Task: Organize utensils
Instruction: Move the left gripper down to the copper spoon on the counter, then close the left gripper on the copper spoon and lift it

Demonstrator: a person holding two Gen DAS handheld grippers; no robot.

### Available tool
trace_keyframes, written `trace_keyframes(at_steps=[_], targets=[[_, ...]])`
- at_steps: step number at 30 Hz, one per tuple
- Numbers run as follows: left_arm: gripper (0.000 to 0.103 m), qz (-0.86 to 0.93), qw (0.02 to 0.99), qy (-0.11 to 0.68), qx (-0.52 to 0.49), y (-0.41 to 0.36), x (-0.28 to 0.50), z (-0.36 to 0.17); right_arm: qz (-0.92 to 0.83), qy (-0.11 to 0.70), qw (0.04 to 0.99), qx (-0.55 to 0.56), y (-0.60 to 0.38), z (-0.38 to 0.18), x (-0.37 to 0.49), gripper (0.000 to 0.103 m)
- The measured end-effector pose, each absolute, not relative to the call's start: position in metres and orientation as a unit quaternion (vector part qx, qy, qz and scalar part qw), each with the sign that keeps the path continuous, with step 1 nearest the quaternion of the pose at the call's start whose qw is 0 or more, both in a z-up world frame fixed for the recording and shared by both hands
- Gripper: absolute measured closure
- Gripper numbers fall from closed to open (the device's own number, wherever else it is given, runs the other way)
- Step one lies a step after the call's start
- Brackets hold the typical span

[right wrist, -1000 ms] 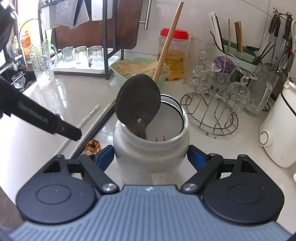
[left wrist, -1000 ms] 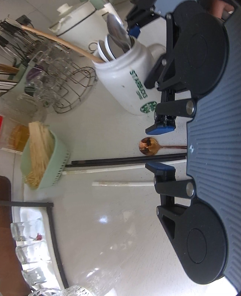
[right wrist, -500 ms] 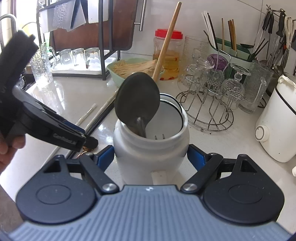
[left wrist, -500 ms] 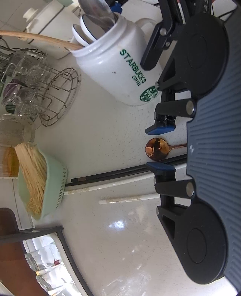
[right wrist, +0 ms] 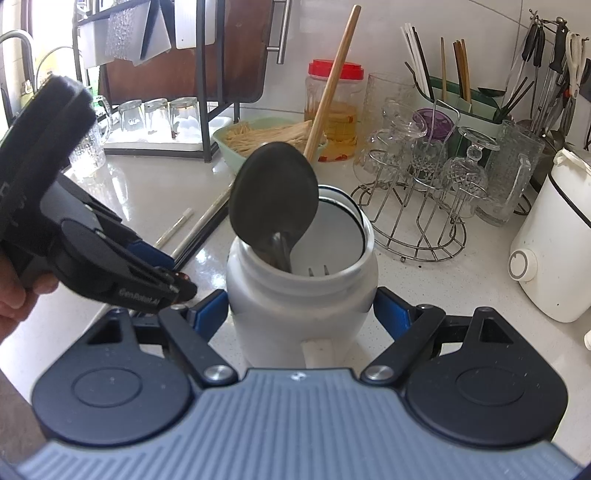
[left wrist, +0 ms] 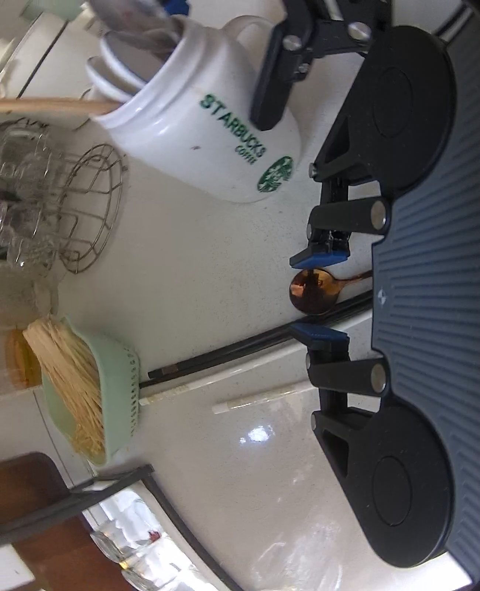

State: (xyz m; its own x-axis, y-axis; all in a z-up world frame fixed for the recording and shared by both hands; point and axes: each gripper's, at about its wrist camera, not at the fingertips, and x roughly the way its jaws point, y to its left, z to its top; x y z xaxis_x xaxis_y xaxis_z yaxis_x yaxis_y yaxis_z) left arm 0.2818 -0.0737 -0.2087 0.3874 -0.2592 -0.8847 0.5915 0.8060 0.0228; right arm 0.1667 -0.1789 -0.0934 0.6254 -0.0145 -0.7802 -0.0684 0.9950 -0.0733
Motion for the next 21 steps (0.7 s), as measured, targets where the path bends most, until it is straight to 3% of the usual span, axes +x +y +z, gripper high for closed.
trace_keyframes(at_steps=[21], targets=[[0.066,-0.294,0.804,0.467,0.221,-0.096,0.262,-0.208,0.015,0.445,0.895,-0.019,-0.183,-0.1,0.164,0.019]])
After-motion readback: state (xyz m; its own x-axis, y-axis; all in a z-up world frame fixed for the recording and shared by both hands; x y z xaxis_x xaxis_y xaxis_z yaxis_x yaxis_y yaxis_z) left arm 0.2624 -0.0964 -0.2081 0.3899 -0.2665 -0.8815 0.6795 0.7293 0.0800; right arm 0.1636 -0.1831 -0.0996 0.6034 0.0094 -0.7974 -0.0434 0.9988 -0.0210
